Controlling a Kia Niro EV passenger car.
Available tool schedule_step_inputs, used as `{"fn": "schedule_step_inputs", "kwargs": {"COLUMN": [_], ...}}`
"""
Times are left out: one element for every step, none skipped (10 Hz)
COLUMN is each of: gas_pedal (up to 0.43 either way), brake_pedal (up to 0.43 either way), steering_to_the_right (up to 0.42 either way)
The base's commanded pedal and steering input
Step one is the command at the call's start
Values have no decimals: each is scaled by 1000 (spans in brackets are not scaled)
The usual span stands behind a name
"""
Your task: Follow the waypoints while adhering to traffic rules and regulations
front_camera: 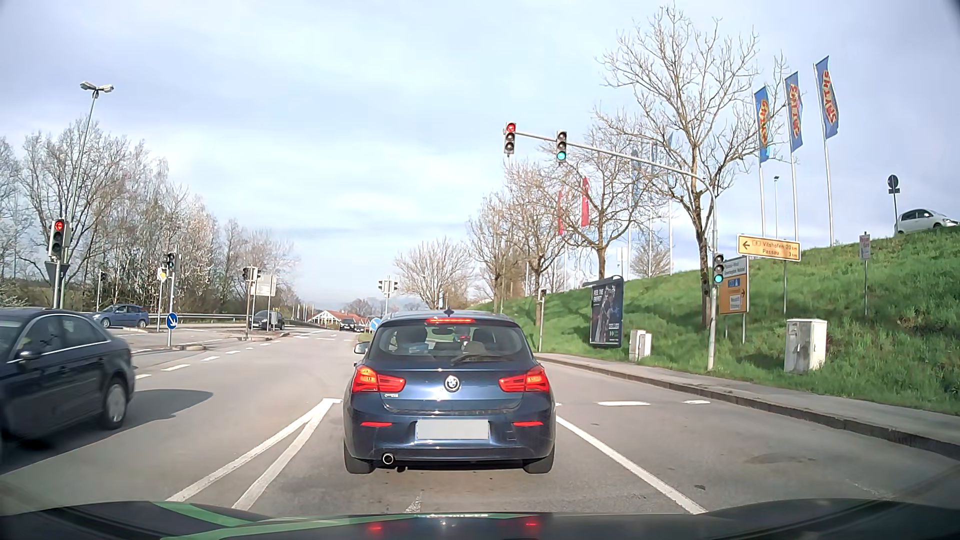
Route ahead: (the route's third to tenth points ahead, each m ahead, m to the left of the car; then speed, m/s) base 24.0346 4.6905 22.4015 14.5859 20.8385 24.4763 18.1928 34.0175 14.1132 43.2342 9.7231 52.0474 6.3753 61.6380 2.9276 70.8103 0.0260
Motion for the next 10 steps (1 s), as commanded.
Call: {"fn": "schedule_step_inputs", "kwargs": {"gas_pedal": [0, 0, 0, 0, 0, 0, 0, 0, 0, 0], "brake_pedal": [409, 409, 409, 409, 409, 409, 402, 409, 409, 409], "steering_to_the_right": [-75, -75, -75, -75, -75, -75, -75, -75, -75, -76]}}
